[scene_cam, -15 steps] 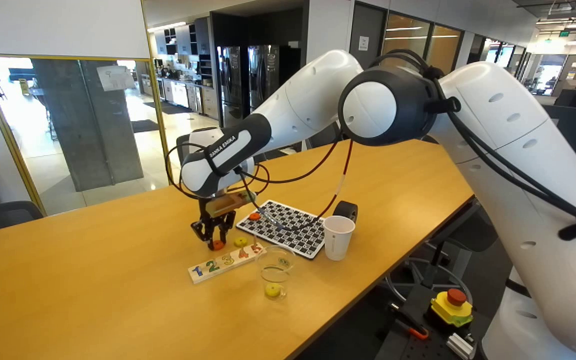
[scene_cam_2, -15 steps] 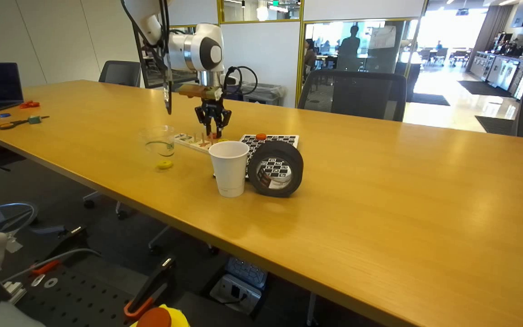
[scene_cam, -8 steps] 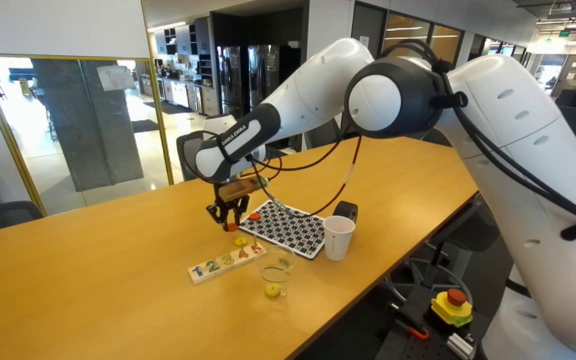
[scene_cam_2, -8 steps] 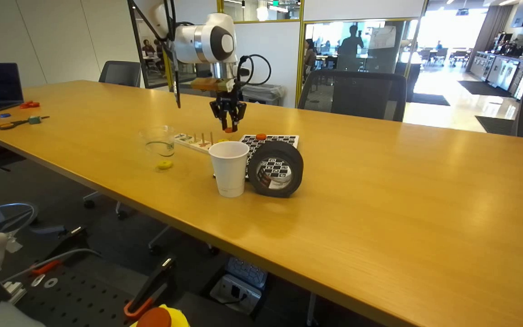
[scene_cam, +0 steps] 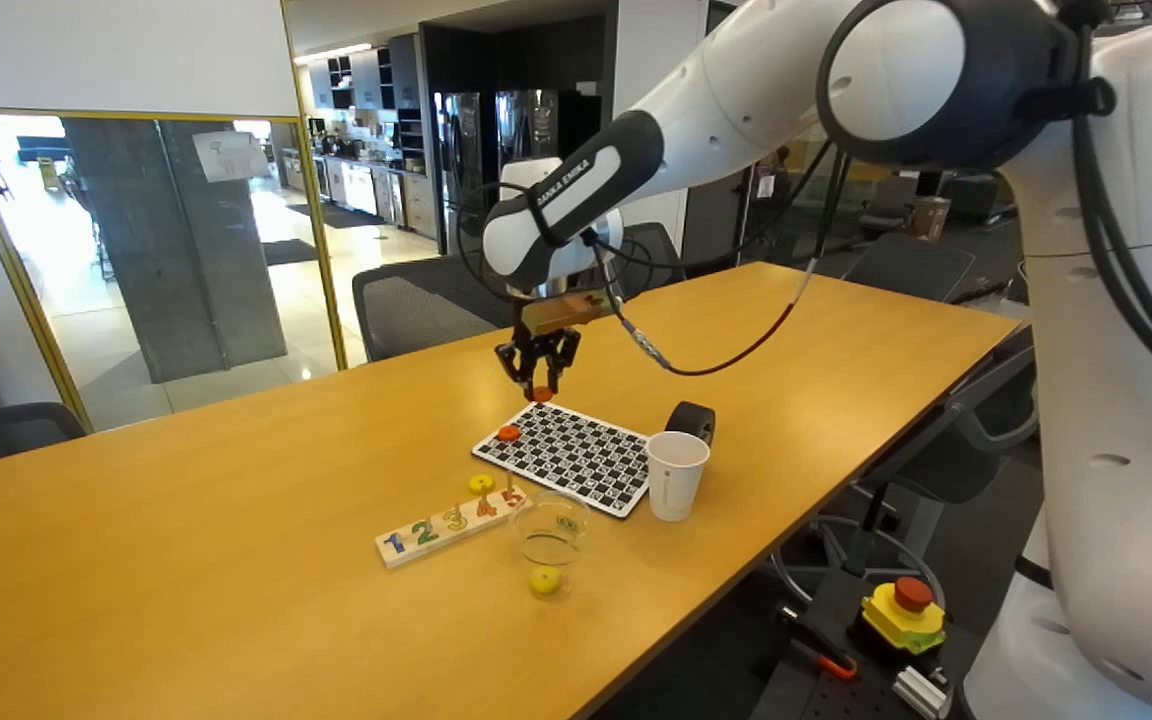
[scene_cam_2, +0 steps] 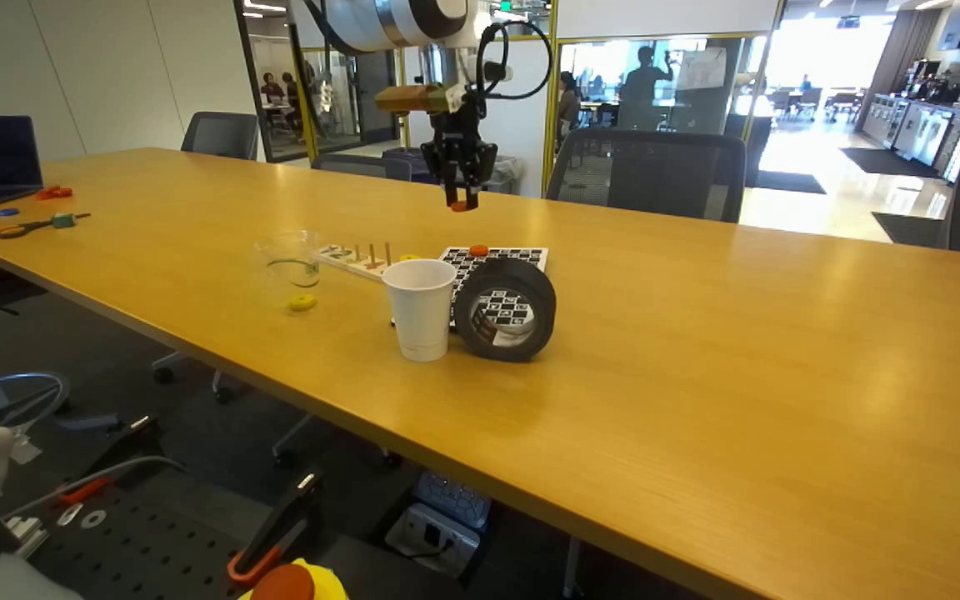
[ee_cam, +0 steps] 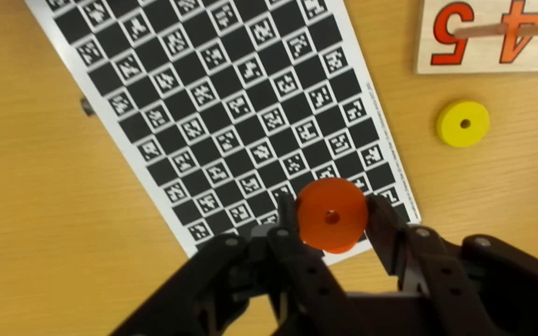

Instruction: Pick up the orange and yellow objects from the table and put them in the two cups

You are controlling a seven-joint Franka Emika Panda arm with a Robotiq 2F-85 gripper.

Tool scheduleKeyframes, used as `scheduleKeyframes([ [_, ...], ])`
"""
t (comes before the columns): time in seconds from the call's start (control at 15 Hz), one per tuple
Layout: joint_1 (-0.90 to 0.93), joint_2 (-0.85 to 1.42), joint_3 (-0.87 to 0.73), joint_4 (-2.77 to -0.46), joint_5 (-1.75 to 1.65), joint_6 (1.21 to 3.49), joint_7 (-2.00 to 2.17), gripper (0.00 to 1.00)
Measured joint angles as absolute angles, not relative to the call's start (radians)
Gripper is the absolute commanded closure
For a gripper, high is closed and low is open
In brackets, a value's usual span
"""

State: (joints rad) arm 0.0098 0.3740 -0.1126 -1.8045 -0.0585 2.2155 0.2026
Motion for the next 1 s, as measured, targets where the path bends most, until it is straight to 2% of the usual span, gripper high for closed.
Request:
scheduleKeyframes([
  [1.0, -0.091, -0.059, -0.115, -2.326, -0.058, 2.151, 0.245, 0.78],
])
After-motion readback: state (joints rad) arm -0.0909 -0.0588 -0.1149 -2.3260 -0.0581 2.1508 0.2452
